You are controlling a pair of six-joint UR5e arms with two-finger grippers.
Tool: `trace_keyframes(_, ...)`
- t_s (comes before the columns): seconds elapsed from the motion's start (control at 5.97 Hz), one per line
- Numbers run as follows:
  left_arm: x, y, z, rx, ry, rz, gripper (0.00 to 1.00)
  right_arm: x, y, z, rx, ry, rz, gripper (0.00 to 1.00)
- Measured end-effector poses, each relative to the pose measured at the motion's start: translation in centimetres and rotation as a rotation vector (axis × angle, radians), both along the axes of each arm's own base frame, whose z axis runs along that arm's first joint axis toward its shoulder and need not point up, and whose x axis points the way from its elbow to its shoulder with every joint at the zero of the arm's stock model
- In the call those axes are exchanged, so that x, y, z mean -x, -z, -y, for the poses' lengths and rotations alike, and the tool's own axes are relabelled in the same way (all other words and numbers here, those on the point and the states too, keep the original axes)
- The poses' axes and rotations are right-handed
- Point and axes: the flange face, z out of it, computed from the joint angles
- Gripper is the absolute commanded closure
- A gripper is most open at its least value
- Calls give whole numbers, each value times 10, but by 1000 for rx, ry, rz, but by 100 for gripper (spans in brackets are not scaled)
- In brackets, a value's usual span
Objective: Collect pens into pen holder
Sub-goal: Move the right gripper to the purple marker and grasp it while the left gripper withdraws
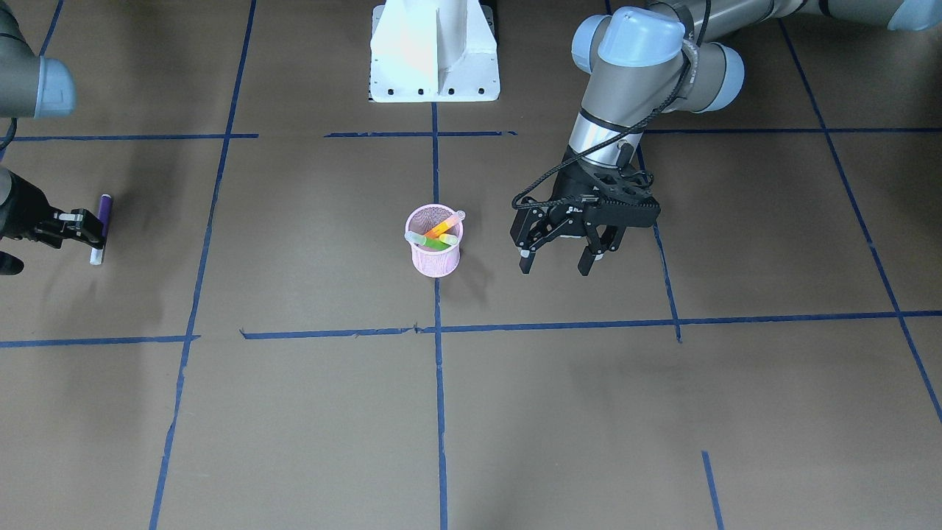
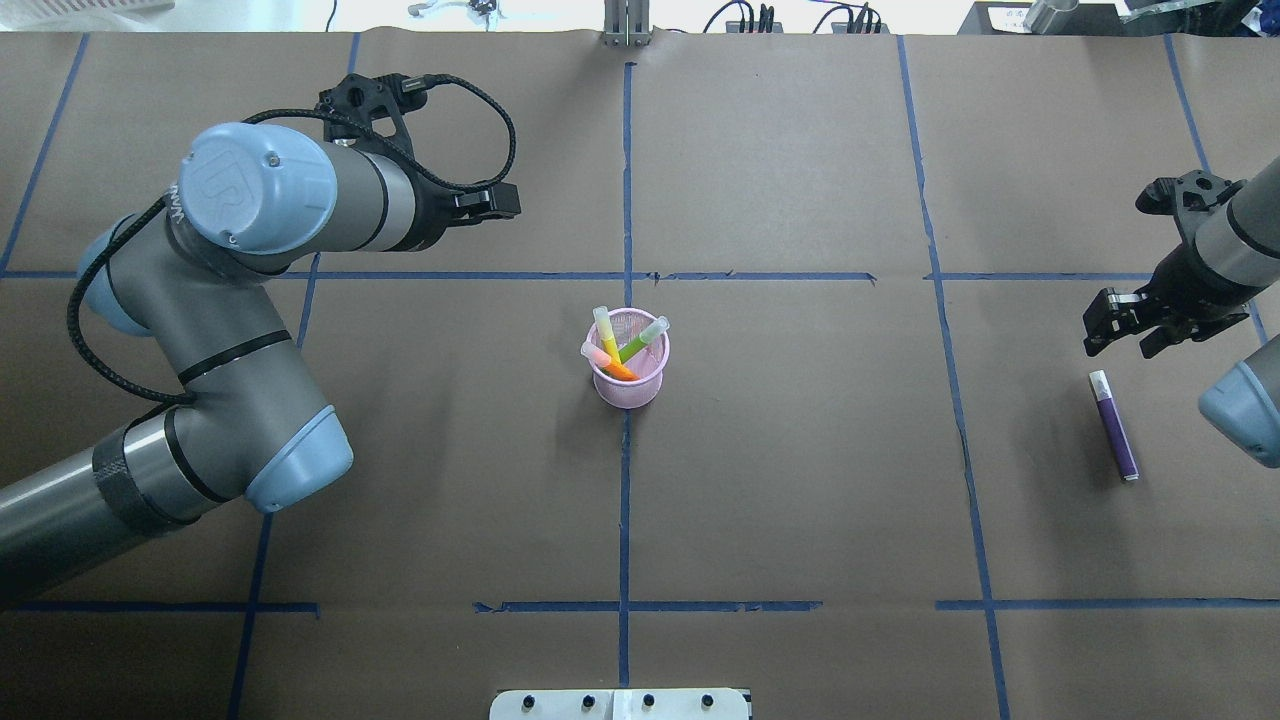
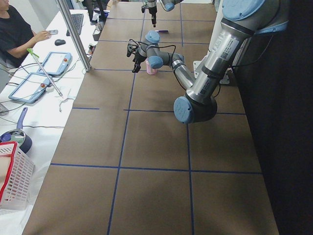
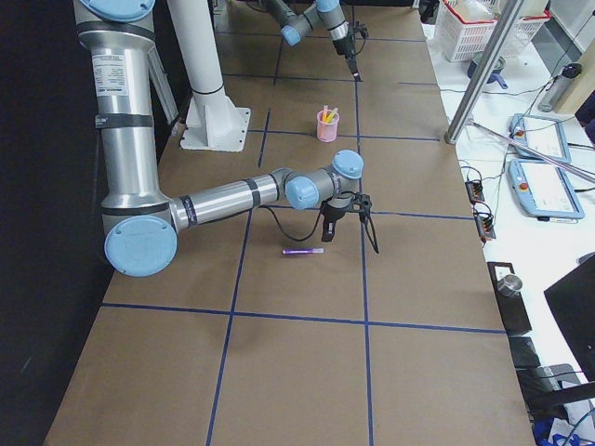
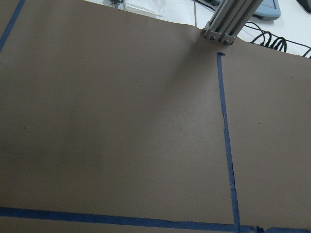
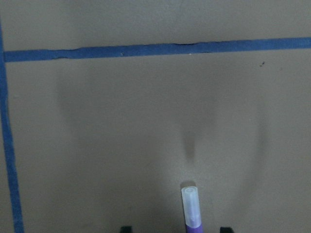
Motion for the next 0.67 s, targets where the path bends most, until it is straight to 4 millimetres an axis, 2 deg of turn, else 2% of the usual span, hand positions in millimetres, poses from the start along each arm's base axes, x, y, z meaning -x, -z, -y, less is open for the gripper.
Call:
trace_keyframes(0.33, 1, 1, 0, -1, 1, -3, 6, 0, -40, -6, 28, 8, -13, 34)
trace_keyframes(0.67, 1, 2, -1, 0, 1, -7, 5, 18, -55, -17, 22, 35, 5, 34)
